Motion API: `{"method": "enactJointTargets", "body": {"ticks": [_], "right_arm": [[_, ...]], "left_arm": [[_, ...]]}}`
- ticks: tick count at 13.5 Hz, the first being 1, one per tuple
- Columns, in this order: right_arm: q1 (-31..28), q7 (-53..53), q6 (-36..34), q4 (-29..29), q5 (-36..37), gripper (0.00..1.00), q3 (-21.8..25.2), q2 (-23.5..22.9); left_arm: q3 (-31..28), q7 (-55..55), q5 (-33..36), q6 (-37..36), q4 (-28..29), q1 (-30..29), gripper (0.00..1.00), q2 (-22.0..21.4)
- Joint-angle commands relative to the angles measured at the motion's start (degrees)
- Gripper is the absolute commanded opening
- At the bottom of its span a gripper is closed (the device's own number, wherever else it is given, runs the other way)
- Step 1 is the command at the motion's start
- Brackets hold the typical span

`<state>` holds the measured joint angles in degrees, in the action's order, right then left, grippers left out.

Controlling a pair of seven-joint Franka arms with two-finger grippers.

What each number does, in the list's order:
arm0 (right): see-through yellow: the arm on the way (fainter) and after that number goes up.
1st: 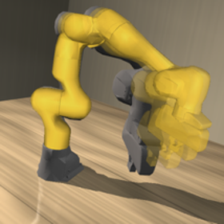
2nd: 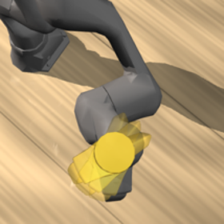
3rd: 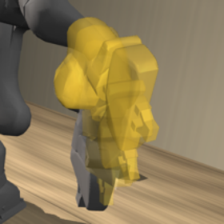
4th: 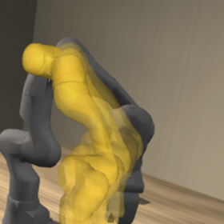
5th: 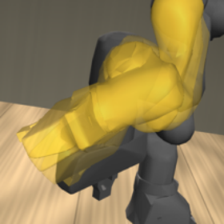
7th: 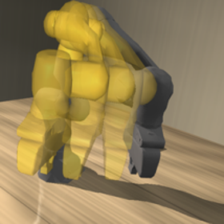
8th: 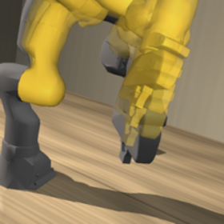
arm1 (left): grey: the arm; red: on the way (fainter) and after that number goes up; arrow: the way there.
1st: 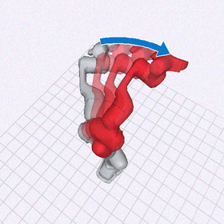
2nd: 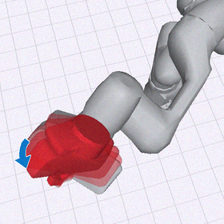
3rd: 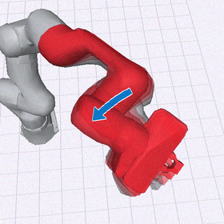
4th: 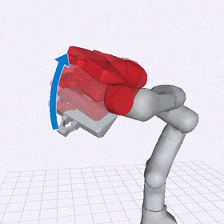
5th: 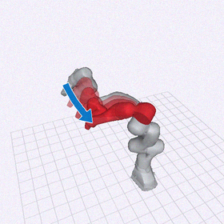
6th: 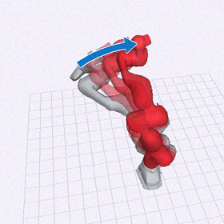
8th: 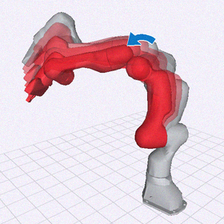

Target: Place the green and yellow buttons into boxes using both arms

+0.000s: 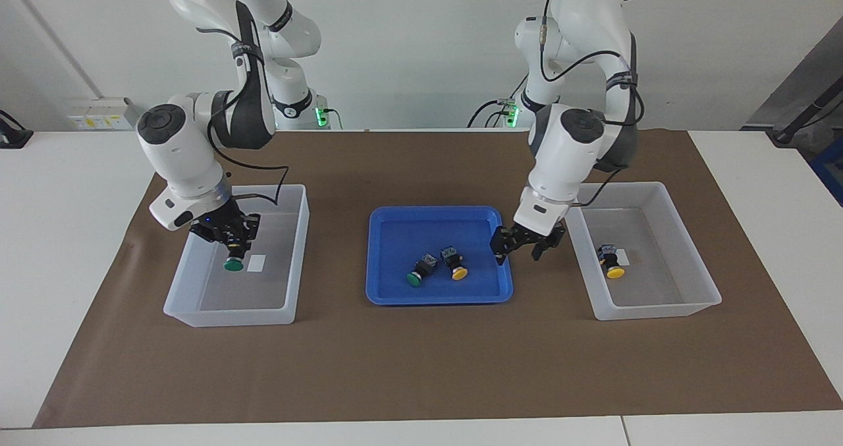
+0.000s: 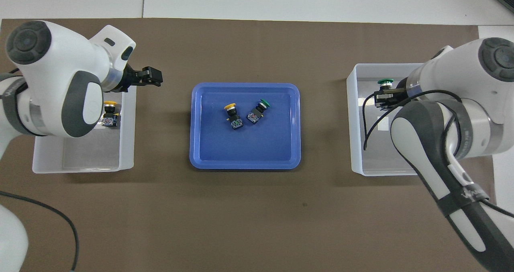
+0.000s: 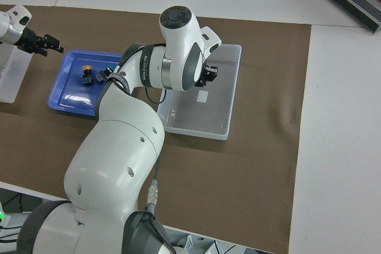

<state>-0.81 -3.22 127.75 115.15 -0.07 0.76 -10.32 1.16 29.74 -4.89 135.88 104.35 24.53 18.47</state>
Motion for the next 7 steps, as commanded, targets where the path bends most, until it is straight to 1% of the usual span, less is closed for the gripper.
{"method": "enactJointTargets", "body": {"ticks": [1, 3, 6, 7], "right_arm": [[-1.3, -1.4, 5.4, 4.1, -1.2, 0.0, -0.8, -0.1], [-1.4, -1.4, 8.1, 5.3, -1.2, 0.0, -0.8, -1.3], [-2.4, -1.4, 9.4, 5.7, -1.2, 0.0, -0.8, -2.5], [-2.4, -1.4, 10.8, 5.9, -1.2, 0.03, -0.8, -2.9]], "left_arm": [[-1.1, 3.6, -1.1, 4.8, 1.1, 3.9, 0.71, 2.2], [-1.1, 3.8, -1.1, 5.4, 1.7, 4.5, 0.66, 2.5], [-1.1, 7.2, -1.1, 11.9, 3.2, 6.2, 0.62, 4.2], [-1.1, 7.6, -1.1, 12.7, 3.5, 6.4, 0.62, 4.4]]}}
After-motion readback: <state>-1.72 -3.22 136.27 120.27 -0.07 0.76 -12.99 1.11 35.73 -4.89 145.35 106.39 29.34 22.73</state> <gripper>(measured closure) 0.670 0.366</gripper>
